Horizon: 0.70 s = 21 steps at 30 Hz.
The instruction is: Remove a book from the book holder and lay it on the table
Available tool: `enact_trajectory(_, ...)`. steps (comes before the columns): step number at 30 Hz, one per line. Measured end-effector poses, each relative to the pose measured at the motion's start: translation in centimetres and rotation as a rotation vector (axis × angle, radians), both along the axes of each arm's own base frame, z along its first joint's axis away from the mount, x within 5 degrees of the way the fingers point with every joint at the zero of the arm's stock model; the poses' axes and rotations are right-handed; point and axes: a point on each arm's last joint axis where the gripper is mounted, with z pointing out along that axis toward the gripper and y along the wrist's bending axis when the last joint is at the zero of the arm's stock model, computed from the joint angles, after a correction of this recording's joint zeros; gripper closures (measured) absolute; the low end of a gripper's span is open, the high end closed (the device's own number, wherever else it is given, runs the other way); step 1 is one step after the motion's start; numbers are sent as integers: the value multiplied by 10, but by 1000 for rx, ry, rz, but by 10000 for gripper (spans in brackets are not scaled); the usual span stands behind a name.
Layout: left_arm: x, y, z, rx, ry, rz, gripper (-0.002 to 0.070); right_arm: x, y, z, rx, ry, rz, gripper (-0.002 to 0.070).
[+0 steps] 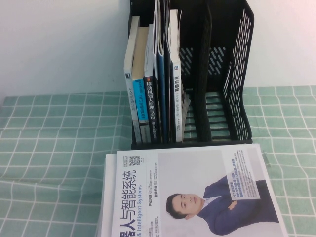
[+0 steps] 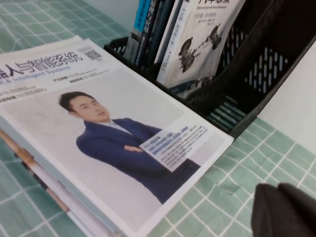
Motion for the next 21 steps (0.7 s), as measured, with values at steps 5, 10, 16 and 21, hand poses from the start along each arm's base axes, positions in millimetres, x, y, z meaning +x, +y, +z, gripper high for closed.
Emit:
enact_trajectory(5,-3,-13,0,105,-25,-127,677,-3,4,-1,88,22,32,678)
enact_trajectory(10,-7,-24,-6,264,-16,-237,677,-5,7,-1,147,57,59,678)
enact_trajectory(16,-14,-37,-15,404,4,-390,677,-3,5,1,139,13,36,678)
enact_trajectory(21,-18,-41,-18,426,21,-462,677,10,-6,13,42,-264,-108,678)
